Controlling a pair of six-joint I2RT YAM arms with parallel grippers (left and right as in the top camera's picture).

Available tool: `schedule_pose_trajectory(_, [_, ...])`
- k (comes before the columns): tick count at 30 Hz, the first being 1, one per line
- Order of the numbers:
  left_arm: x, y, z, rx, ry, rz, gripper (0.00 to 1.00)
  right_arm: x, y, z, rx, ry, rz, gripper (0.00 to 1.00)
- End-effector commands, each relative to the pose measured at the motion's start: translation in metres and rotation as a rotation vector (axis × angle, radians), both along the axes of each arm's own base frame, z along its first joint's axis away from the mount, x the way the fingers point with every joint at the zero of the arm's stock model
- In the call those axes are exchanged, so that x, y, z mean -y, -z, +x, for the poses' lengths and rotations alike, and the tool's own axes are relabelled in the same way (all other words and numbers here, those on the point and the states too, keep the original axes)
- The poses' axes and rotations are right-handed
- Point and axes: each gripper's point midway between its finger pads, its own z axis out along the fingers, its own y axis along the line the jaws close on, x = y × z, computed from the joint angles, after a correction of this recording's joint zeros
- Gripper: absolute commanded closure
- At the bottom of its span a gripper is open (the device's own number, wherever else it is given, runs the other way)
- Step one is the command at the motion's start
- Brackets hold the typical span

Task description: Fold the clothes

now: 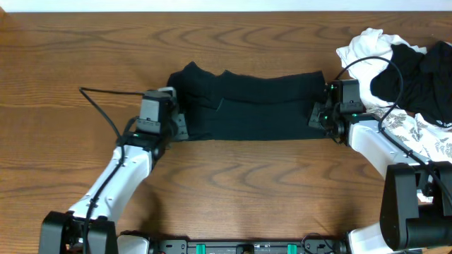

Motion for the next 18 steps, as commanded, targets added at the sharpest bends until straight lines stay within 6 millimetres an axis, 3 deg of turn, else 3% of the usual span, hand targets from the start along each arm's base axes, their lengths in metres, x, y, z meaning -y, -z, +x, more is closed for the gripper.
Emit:
schedule_pose_trajectory(1, [0.000,-0.041,0.022,0.036,-0.001,-0.109,0.56,0.009,-0.044,0.031,0.093,-0.004,-0.037,0.73])
schedule_pose_trajectory(3, [-0.009,-0.063,0.031,0.049,-0.015,-0.099,0.52,0.010,-0.069,0.045,0.124,-0.035,-0.053,0.65])
schedule_pose_trajectory(4, [-0.013,-0.075,0.036,0.064,-0.016,-0.093,0.45,0.010,-0.084,0.052,0.145,-0.057,-0.066,0.62])
schedule_pose_trajectory(7, [-0.021,-0.112,0.053,0.113,-0.024,-0.085,0.43,0.014,-0.124,0.070,0.199,-0.092,-0.095,0.44])
schedule_pose_trajectory(10, [-0.028,-0.133,0.069,0.132,-0.041,-0.089,0.42,0.021,-0.150,0.078,0.228,-0.099,-0.097,0.39])
schedule_pose_trajectory(14, [-0.028,-0.132,0.091,0.099,-0.032,-0.121,0.39,0.026,-0.161,0.080,0.241,-0.116,-0.016,0.34])
schedule_pose_trajectory(18, [-0.012,-0.116,0.112,0.048,0.024,-0.201,0.35,0.030,-0.151,0.080,0.216,-0.123,0.054,0.30])
